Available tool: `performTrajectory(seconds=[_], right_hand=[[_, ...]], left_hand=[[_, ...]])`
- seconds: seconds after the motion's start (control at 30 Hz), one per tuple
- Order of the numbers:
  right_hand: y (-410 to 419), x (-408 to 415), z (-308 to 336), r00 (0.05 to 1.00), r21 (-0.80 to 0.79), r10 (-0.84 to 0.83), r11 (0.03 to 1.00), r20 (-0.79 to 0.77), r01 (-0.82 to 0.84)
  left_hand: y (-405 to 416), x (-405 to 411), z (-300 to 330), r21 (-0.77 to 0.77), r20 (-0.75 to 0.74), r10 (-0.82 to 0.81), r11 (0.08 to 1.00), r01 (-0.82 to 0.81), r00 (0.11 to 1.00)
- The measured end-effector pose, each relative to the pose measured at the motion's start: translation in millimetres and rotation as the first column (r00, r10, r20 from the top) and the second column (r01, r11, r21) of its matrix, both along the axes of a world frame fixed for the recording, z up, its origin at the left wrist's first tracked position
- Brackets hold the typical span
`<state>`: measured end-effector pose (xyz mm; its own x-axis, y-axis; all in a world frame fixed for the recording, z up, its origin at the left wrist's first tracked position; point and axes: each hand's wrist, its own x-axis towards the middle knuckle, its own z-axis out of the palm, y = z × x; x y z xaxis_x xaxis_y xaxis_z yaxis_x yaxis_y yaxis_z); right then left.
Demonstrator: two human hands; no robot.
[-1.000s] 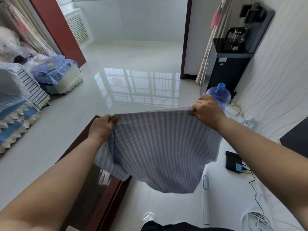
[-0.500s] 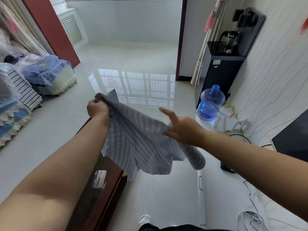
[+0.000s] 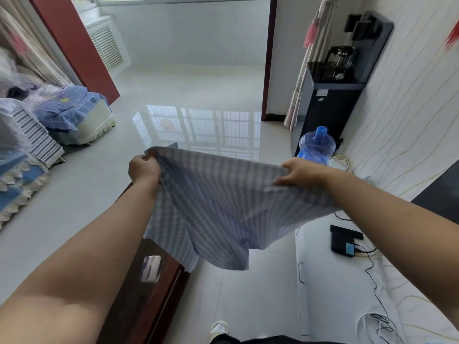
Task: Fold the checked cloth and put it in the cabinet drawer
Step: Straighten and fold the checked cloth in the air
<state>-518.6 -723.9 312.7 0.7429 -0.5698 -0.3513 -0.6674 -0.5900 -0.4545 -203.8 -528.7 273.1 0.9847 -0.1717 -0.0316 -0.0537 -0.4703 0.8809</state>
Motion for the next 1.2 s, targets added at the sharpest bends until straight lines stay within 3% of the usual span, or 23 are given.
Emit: performTrajectory(seconds=[0.03, 0.1, 0.17, 0.23, 0.3, 0.37, 0.4, 0.43, 0.5, 0.6, 0.7, 0.77, 0.9, 1.0, 1.2], right_hand=[[5, -1, 6, 1.000, 0.225, -0.019, 0.974, -0.008, 0.020], [14, -5, 12, 0.998, 0.577, -0.045, 0.815, -0.032, 0.055], [19, -4, 12, 0.996, 0.681, -0.073, 0.727, -0.043, 0.083], [23, 3, 8, 0.966, 0.706, -0.258, 0.686, 0.008, 0.177], [20, 15, -6, 0.783, 0.772, -0.614, 0.543, 0.097, 0.330], [19, 32, -24, 0.538, 0.794, -0.829, 0.426, 0.150, 0.435], [21, 41, -35, 0.494, 0.763, -0.851, 0.437, 0.178, 0.477], [27, 50, -43, 0.509, 0.726, -0.840, 0.468, 0.189, 0.503], [51, 67, -48, 0.609, 0.695, -0.771, 0.541, 0.186, 0.473], [87, 85, -42, 0.779, 0.594, -0.553, 0.746, 0.297, 0.303], [95, 85, -36, 0.849, 0.487, -0.368, 0.859, 0.379, 0.155], [91, 78, -30, 0.877, 0.523, -0.317, 0.847, 0.360, 0.091], [86, 67, -15, 0.903, 0.526, -0.230, 0.850, 0.363, 0.005], [80, 65, -5, 0.905, 0.538, -0.196, 0.842, 0.377, -0.042], [79, 65, 8, 0.949, 0.411, 0.053, 0.893, 0.310, -0.184]], left_hand=[[3, 0, -2, -0.006, -0.033, 0.024, 1.000, -0.025, 0.999], [10, -1, -7, -0.029, -0.107, 0.082, 0.996, -0.086, 0.991], [16, -2, -13, -0.043, -0.175, 0.118, 0.991, -0.127, 0.978], [19, -8, -15, -0.047, -0.234, 0.119, 0.990, -0.133, 0.965], [17, -19, -17, -0.039, -0.250, 0.078, 0.995, -0.091, 0.965], [11, -33, -18, -0.051, -0.258, -0.008, 0.999, -0.005, 0.966], [7, -43, -16, -0.058, -0.258, -0.058, 0.997, 0.045, 0.964], [2, -52, -17, -0.055, -0.244, -0.119, 0.993, 0.108, 0.963], [-8, -72, -18, -0.018, -0.211, -0.257, 0.966, 0.259, 0.943], [-17, -105, -13, 0.025, -0.166, -0.441, 0.892, 0.451, 0.882], [-15, -116, -9, -0.020, -0.143, -0.553, 0.831, 0.556, 0.821], [-7, -115, -2, -0.009, -0.128, -0.609, 0.790, 0.613, 0.783], [3, -114, 9, 0.159, -0.078, -0.748, 0.644, 0.748, 0.660], [4, -111, 8, 0.200, -0.068, -0.775, 0.607, 0.769, 0.629], [4, -123, 12, 0.239, -0.055, -0.843, 0.509, 0.827, 0.535]])
